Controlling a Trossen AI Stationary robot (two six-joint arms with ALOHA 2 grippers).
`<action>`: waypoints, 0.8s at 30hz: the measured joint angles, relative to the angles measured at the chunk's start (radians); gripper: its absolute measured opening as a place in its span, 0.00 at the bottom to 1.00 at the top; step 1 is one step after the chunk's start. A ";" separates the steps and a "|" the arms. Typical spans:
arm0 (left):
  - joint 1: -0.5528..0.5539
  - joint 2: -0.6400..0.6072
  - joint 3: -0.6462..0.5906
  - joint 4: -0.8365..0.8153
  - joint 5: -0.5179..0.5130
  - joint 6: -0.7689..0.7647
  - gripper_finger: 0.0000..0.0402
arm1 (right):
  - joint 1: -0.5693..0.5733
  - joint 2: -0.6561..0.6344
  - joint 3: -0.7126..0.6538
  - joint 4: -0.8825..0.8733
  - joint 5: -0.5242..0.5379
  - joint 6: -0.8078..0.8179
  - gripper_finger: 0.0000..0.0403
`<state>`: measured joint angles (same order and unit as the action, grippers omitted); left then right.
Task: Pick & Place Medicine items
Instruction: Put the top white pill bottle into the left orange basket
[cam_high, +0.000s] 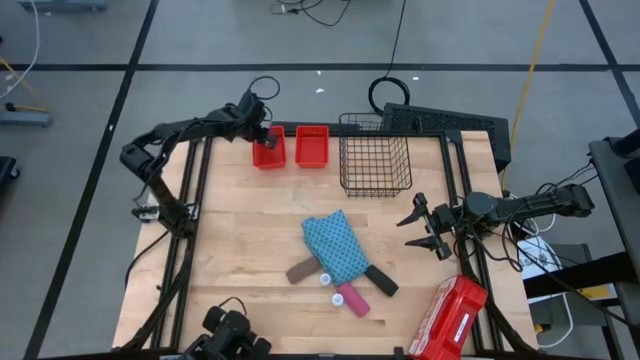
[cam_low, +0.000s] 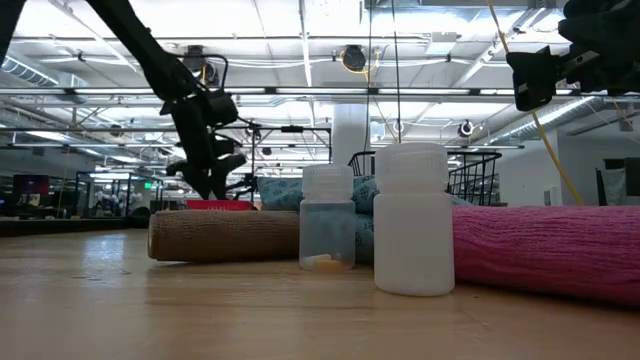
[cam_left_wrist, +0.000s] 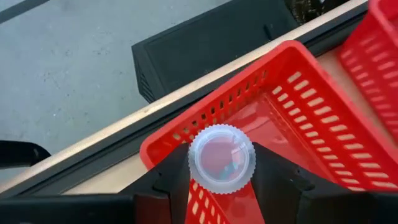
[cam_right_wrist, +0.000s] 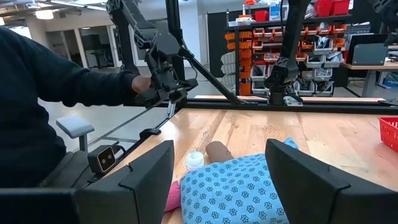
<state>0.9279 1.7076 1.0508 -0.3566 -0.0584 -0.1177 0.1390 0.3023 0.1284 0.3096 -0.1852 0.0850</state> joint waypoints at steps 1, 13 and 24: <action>-0.002 0.007 0.000 0.005 -0.001 0.000 0.37 | 0.000 0.000 0.000 0.000 0.000 0.000 0.60; -0.010 0.039 0.001 0.038 -0.003 0.012 0.42 | 0.000 0.000 0.000 0.000 0.000 0.000 0.60; -0.010 0.037 0.000 -0.008 -0.059 0.014 0.52 | 0.000 0.000 0.000 0.000 0.000 0.000 0.60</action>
<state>0.9180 1.7442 1.0512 -0.3649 -0.1177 -0.1036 0.1390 0.3023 0.1284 0.3096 -0.1848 0.0853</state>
